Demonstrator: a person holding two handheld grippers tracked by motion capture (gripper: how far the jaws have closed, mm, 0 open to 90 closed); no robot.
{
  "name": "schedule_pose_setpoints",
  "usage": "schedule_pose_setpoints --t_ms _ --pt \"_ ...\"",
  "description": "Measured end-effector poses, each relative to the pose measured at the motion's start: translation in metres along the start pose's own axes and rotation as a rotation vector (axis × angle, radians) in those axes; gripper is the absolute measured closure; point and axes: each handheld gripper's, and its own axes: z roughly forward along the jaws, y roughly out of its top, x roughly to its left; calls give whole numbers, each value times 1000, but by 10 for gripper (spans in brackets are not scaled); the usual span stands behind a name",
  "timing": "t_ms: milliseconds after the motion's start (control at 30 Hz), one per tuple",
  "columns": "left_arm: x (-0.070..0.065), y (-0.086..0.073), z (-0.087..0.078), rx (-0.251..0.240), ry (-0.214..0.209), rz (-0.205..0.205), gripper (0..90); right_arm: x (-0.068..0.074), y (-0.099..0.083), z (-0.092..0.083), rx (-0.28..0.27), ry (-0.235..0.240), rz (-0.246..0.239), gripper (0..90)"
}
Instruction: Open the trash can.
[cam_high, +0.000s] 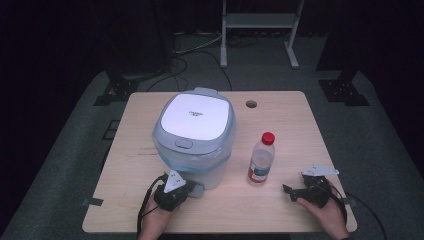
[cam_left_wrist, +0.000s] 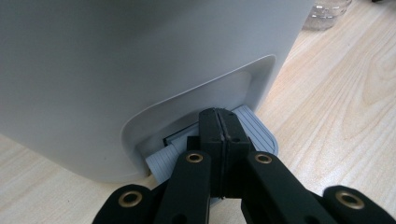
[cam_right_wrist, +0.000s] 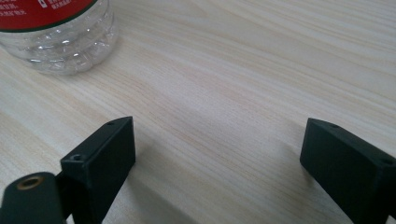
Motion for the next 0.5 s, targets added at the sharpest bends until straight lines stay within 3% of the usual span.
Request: schedule_pose_setpoints --t_ms 500 --pt "0 -2 3 11 2 -1 900 0 0 0 0 0 0 92"
